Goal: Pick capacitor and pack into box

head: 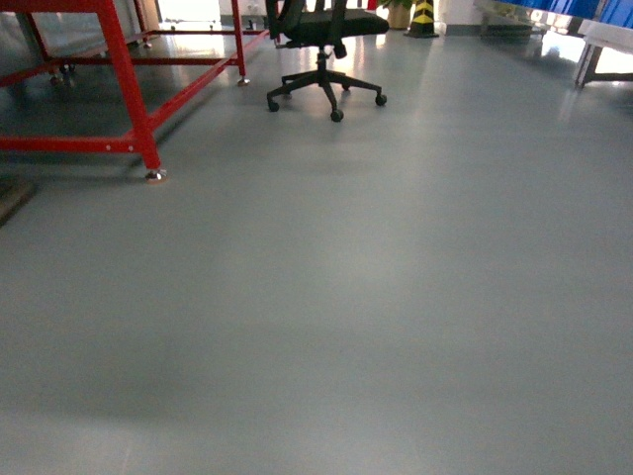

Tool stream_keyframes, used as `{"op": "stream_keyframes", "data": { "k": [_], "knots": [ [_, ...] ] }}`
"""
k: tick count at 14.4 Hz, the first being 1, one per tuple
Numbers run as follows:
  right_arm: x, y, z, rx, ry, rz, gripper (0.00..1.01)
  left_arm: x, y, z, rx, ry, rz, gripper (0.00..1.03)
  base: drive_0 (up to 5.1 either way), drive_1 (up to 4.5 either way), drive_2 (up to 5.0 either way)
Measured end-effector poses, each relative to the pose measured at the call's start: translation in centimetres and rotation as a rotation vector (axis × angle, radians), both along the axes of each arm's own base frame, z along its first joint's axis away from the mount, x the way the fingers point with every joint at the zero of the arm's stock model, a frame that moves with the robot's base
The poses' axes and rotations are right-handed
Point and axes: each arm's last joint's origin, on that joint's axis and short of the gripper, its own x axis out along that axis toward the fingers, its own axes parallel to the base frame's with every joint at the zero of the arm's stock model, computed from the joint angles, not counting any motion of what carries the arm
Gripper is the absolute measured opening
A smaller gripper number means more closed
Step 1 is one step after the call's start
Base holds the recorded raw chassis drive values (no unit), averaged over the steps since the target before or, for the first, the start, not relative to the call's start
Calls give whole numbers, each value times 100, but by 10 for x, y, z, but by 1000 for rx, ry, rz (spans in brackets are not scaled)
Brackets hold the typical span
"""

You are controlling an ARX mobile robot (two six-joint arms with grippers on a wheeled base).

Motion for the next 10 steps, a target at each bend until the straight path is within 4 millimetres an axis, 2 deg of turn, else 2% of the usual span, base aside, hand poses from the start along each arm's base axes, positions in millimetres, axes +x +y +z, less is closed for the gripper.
{"op": "stream_keyframes", "data": {
  "k": [10],
  "knots": [
    [0,0,0,0,-1,1,98,0,0,0,0,0,0,44,-508,238,238]
  ]
}}
